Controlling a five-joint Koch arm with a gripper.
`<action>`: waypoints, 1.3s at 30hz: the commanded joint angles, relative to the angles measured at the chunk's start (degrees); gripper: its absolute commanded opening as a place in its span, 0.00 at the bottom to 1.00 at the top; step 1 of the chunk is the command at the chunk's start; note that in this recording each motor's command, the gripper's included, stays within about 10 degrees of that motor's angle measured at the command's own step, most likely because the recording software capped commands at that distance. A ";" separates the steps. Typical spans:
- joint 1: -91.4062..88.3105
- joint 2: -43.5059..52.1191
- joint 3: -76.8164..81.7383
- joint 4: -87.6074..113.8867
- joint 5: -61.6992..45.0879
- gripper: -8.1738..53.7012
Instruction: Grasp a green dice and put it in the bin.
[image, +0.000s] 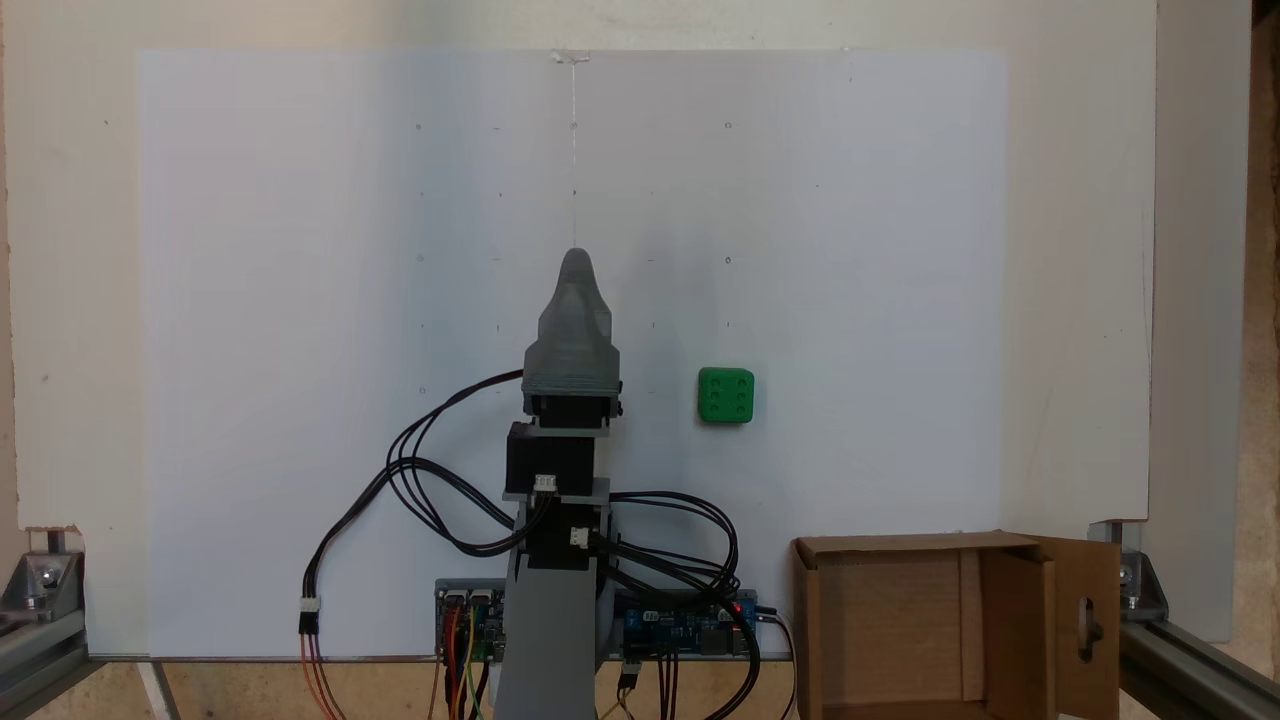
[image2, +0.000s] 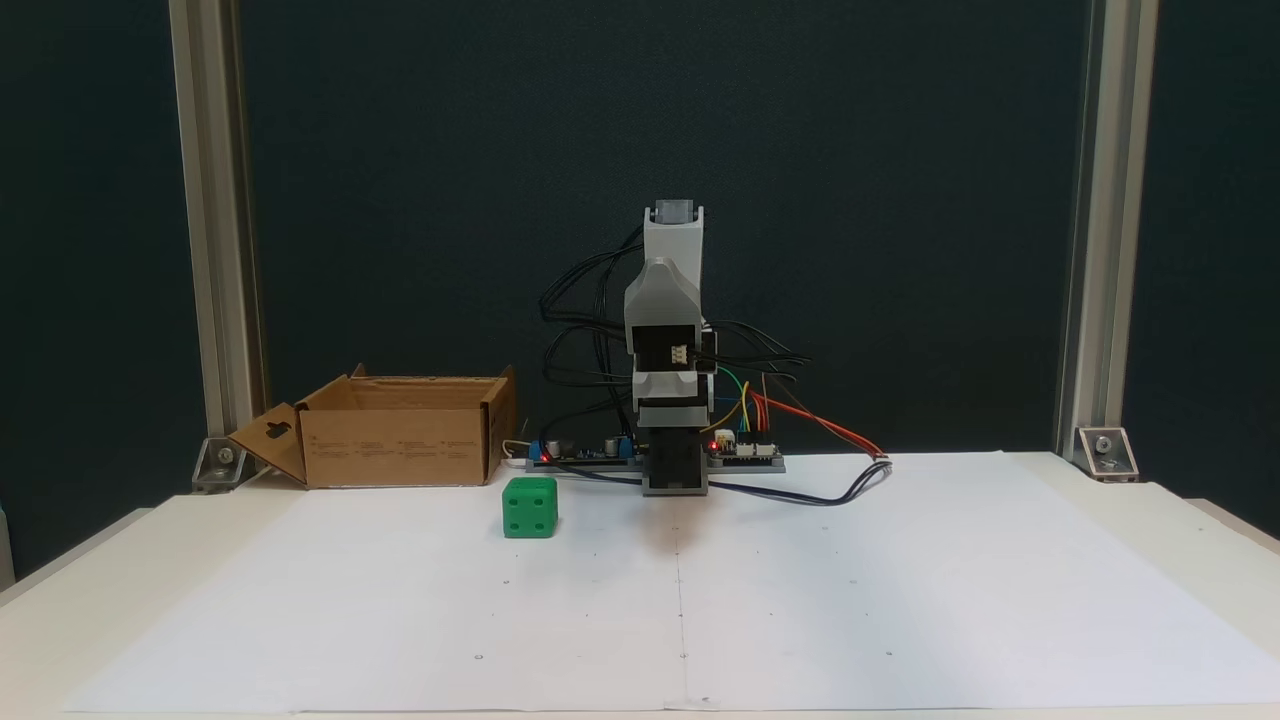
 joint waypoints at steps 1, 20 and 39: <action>-1.14 5.98 2.64 -0.62 -10.00 0.86; -1.32 5.98 2.64 -0.62 -10.20 0.86; -1.23 5.98 2.64 -0.44 -10.28 0.85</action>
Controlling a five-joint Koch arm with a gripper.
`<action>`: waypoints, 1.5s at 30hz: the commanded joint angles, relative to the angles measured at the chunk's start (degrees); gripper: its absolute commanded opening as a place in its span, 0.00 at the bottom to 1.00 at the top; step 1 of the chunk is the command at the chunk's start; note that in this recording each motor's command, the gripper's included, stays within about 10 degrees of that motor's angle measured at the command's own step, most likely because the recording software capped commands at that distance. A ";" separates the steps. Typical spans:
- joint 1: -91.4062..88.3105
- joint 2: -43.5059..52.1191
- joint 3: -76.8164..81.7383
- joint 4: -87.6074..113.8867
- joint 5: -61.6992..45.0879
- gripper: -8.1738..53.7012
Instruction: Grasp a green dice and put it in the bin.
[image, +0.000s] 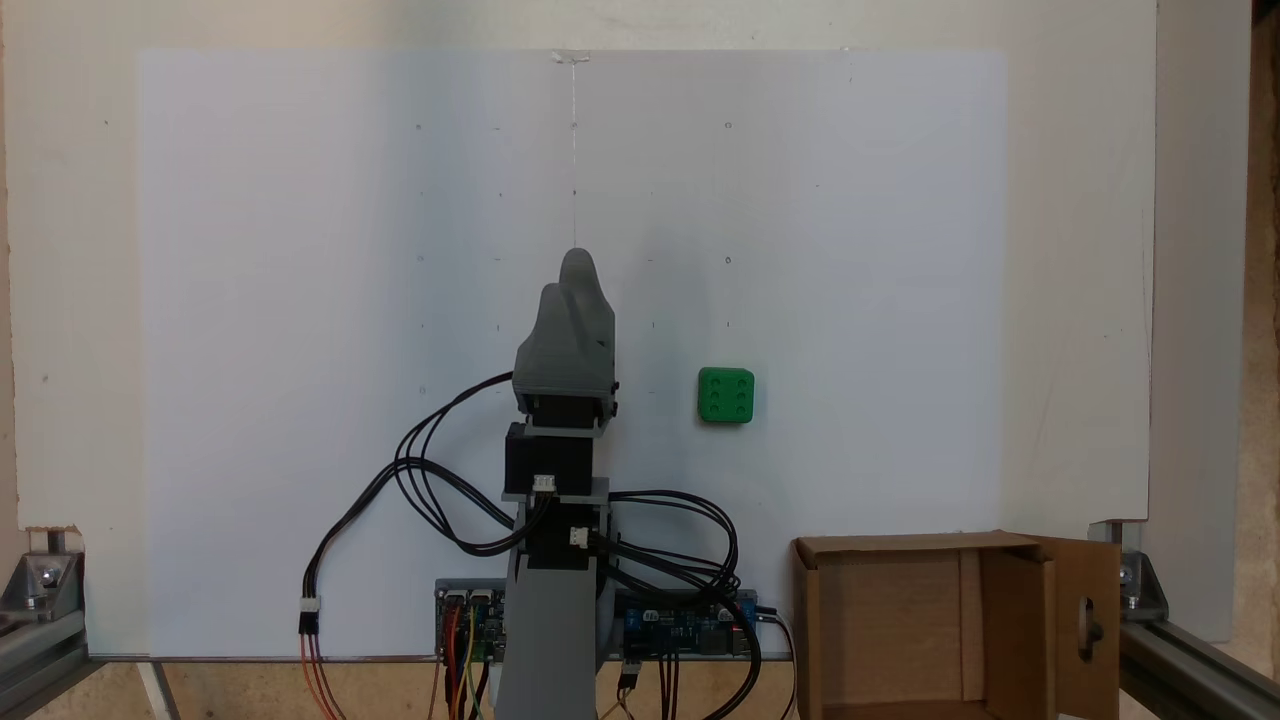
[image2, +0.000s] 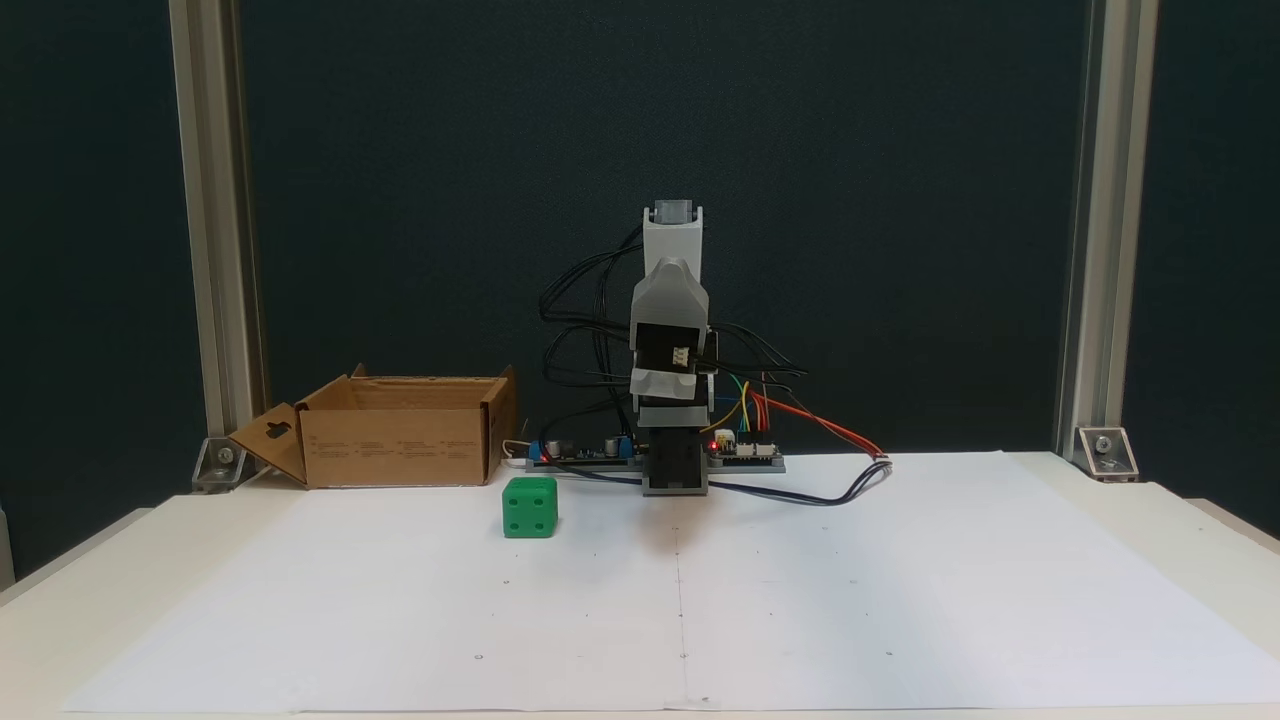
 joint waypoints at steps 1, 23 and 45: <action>-0.62 5.98 2.72 -0.44 -2.72 0.85; -1.58 6.15 -7.03 15.38 -5.71 0.84; 2.99 5.98 -46.32 101.49 5.19 0.83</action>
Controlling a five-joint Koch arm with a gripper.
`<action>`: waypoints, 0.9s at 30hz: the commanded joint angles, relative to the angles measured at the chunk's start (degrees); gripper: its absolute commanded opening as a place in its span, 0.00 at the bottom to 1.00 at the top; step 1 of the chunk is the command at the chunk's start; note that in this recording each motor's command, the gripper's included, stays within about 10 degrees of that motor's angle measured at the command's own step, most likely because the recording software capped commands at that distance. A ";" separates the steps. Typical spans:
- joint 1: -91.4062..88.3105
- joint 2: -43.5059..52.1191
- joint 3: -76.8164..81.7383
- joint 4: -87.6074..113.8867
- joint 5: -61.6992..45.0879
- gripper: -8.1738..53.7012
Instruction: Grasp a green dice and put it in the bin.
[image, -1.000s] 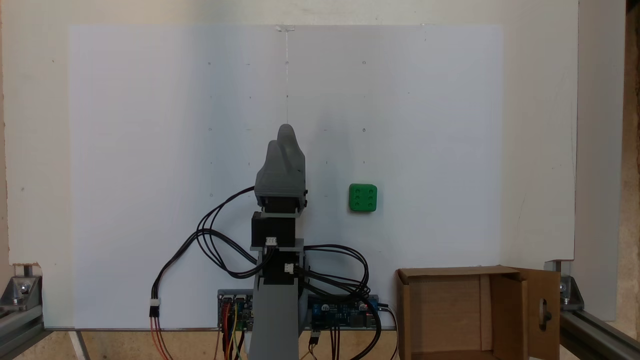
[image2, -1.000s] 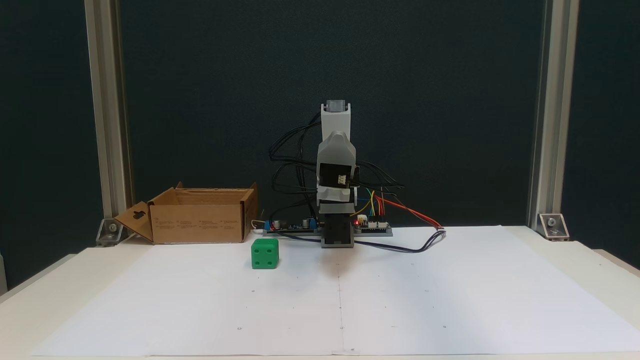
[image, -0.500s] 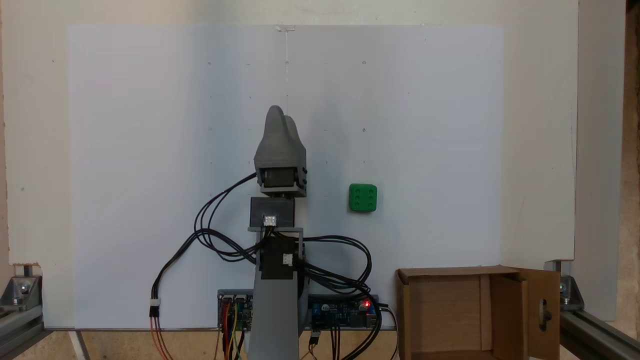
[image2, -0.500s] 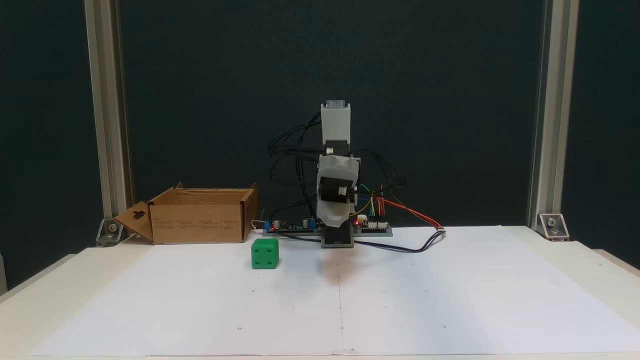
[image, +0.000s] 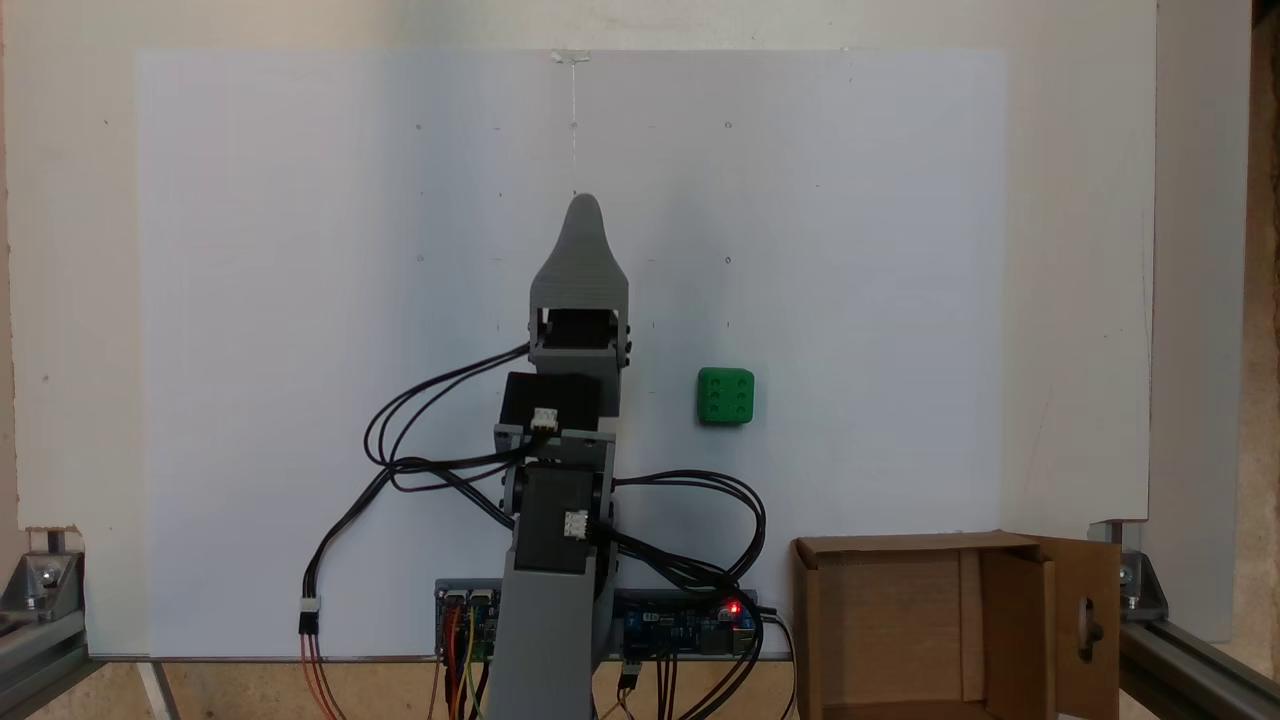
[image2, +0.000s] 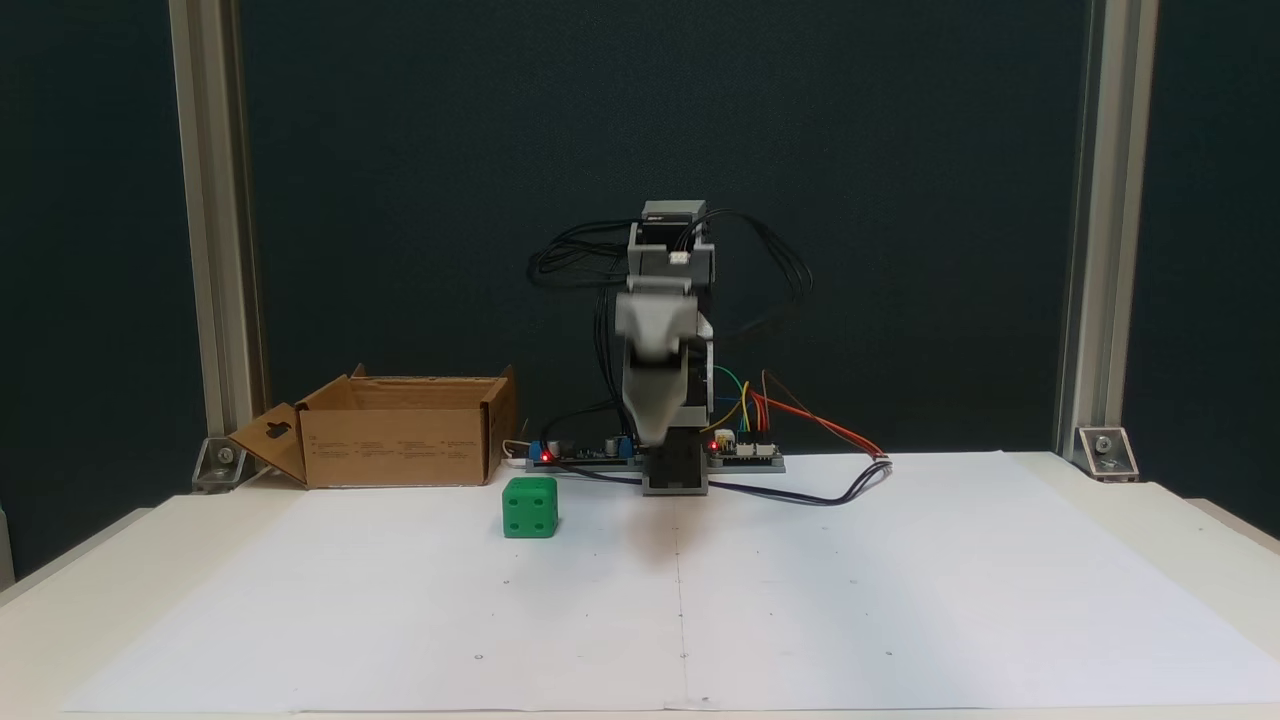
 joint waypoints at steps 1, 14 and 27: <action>0.62 5.98 -5.01 9.21 4.39 0.83; 15.64 -5.01 -34.37 57.37 9.32 0.83; 23.47 -7.38 -43.77 73.56 -1.85 0.84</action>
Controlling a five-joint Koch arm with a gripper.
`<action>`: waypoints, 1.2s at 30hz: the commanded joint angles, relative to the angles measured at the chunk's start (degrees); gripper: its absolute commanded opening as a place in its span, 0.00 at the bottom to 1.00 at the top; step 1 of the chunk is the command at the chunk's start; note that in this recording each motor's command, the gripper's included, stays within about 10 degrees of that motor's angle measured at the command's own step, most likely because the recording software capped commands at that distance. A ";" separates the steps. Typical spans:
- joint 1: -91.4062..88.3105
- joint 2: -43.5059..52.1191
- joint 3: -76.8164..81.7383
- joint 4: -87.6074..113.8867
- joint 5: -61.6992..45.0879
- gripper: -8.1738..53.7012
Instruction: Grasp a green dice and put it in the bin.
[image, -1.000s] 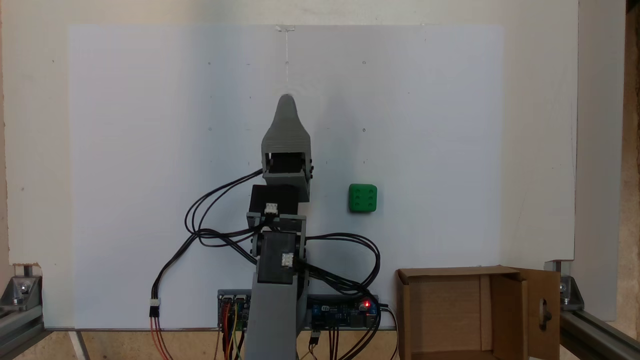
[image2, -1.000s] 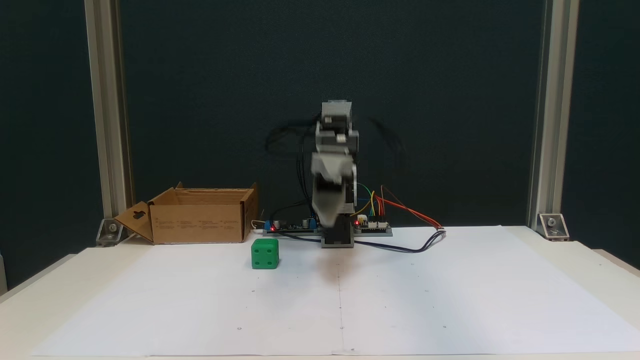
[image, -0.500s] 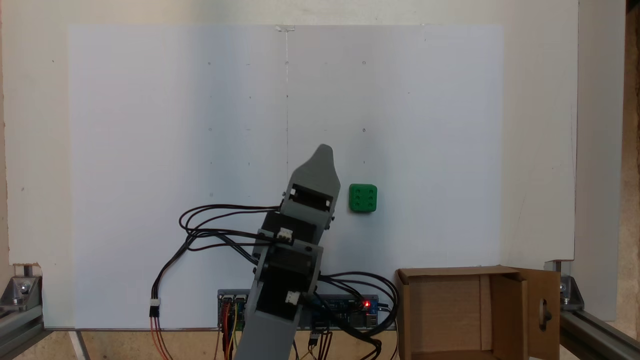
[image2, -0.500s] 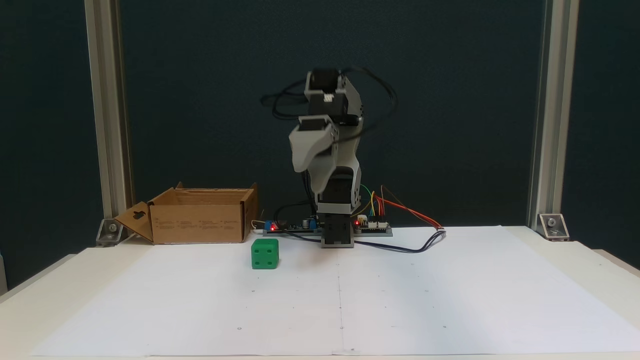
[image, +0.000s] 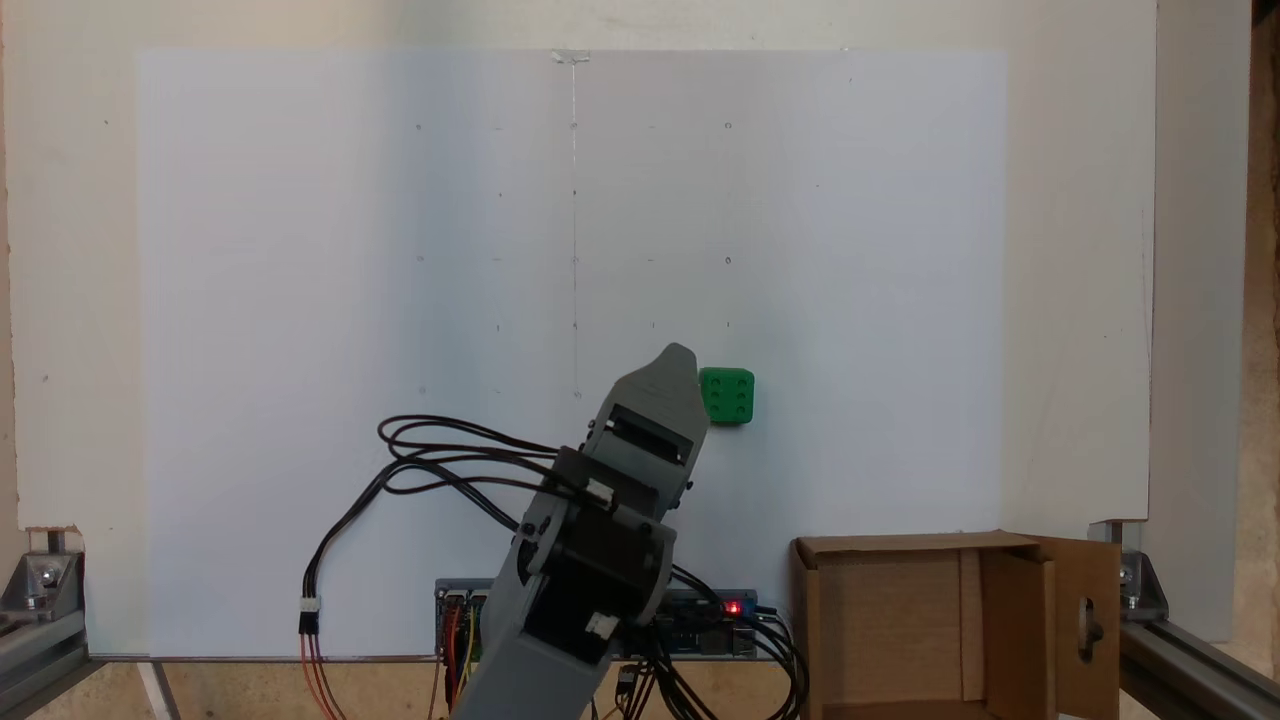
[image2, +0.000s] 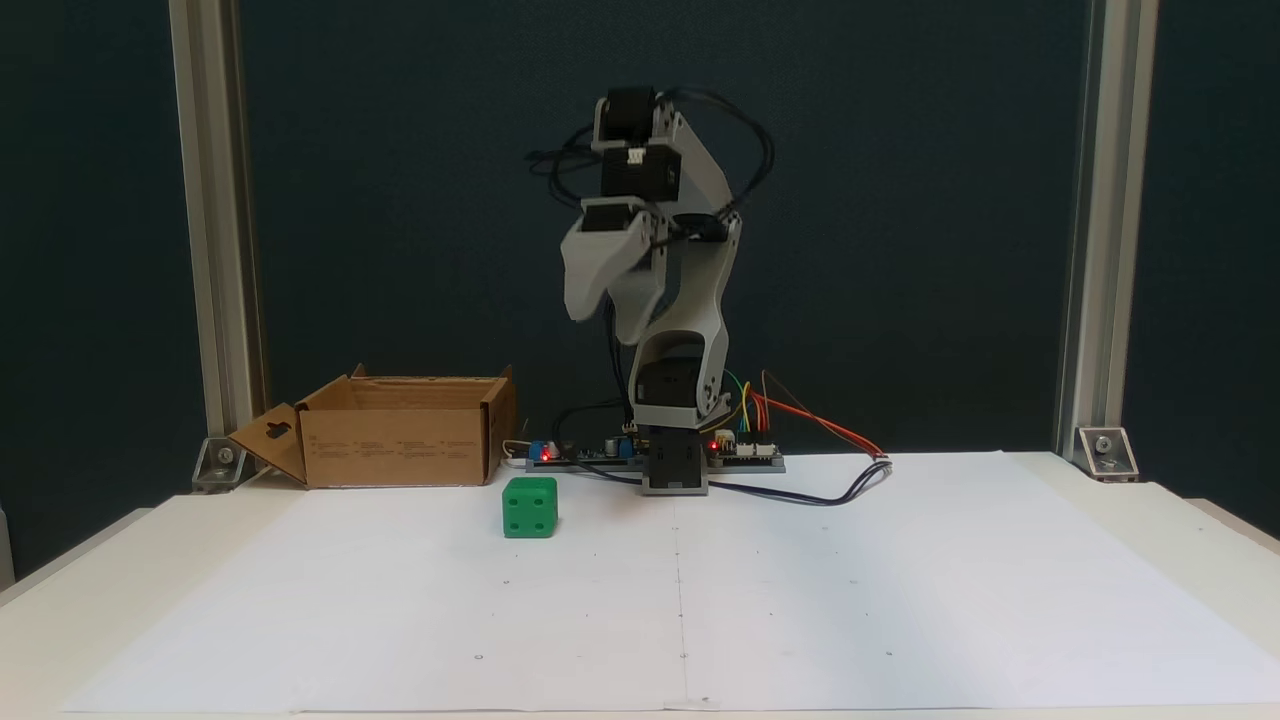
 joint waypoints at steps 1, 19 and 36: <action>2.64 0.00 -3.60 5.98 -7.29 0.84; 24.35 -6.15 -3.87 4.13 -42.54 0.89; 33.31 -18.19 -6.15 -3.52 -51.86 0.89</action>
